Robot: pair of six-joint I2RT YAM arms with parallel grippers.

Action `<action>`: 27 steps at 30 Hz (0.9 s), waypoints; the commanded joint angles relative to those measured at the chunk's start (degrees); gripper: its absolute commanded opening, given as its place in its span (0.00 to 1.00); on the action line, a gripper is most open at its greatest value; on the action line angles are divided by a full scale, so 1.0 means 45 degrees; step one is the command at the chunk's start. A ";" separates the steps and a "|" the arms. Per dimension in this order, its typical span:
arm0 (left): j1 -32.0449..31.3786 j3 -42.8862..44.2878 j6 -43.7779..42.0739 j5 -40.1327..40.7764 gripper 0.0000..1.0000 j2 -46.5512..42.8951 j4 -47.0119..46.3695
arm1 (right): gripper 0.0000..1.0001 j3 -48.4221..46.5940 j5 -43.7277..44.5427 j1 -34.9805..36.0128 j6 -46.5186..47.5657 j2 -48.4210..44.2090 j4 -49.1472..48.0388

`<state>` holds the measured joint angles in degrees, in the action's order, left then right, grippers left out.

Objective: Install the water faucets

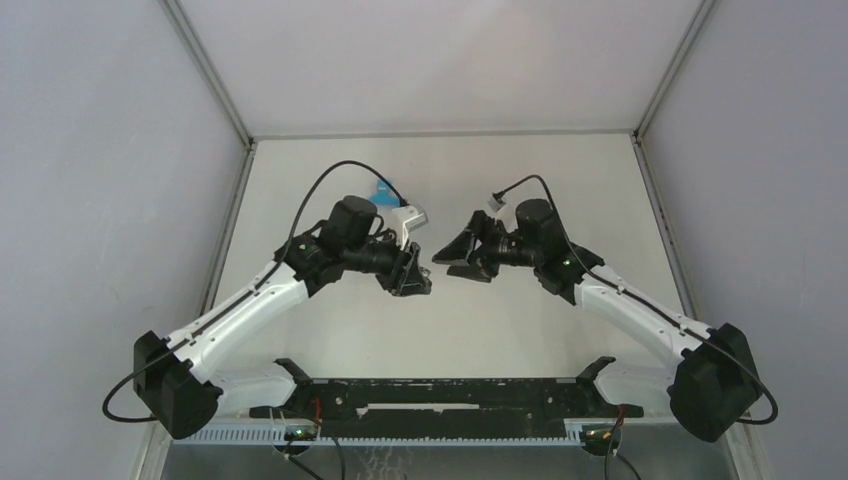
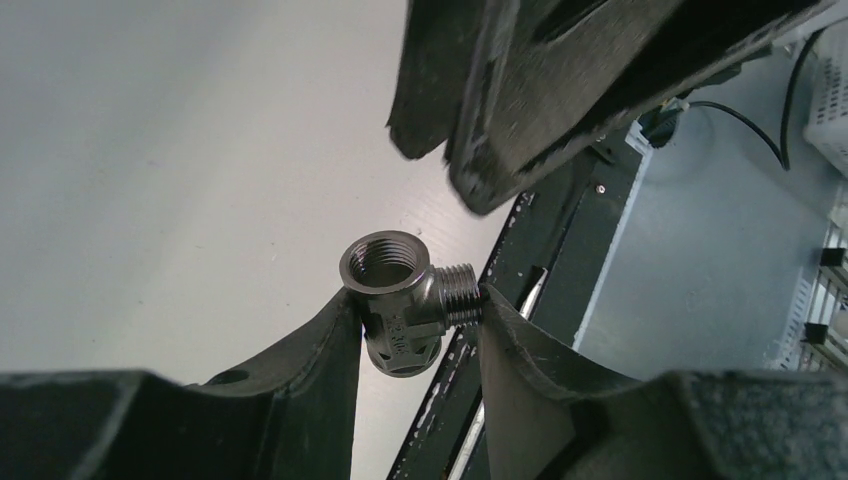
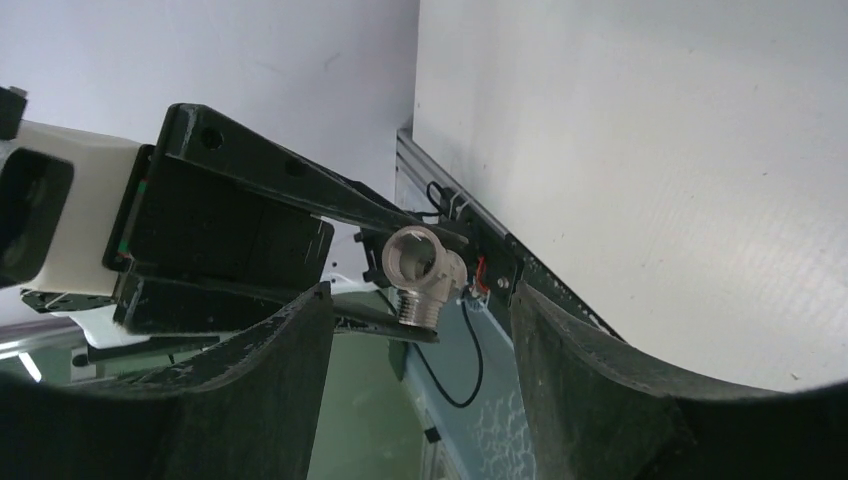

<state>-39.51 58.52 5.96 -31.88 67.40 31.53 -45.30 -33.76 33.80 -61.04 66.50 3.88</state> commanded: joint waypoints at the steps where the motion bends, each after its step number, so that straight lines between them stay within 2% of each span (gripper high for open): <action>1: -0.0141 0.0594 -0.0666 -0.1086 0.37 -0.0571 -0.0011 | 0.72 -0.1166 -0.0377 0.0634 0.0192 0.0542 0.0007; 9: -0.0260 0.0724 -0.0792 -0.1083 0.36 -0.0504 0.0277 | 0.68 -0.1897 -0.0962 0.1571 0.0634 0.1760 0.0235; 14: -0.0271 0.0806 -0.0834 -0.0949 0.36 -0.0486 0.0375 | 0.59 -0.1965 -0.1390 0.2048 0.0436 0.2414 -0.0178; 17: -0.0274 0.0828 -0.0855 -0.0905 0.35 -0.0446 0.0455 | 0.45 -0.1950 -0.1606 0.2098 0.0253 0.2531 -0.0520; 20: -0.0266 0.0869 -0.0920 -0.0846 0.35 -0.0445 0.0613 | 0.21 -0.1945 -0.1637 0.2027 0.0281 0.2430 -0.0546; 22: -0.0269 0.0917 -0.0988 -0.0741 0.37 -0.0494 0.0686 | 0.00 -0.1945 -0.1562 0.1923 0.0423 0.2332 -0.0359; 24: -0.0271 0.0919 -0.1035 -0.0547 0.46 -0.0530 0.0709 | 0.00 -0.1945 -0.1264 0.1810 0.0676 0.2211 0.0098; 27: -0.0283 0.1110 -0.1016 -0.0148 0.76 -0.0543 0.0945 | 0.00 -0.1945 -0.0276 0.1571 0.1202 0.1846 0.1040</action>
<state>-40.36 58.63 2.96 -34.46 66.35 35.70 -51.92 -38.76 41.98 -57.67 78.11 6.17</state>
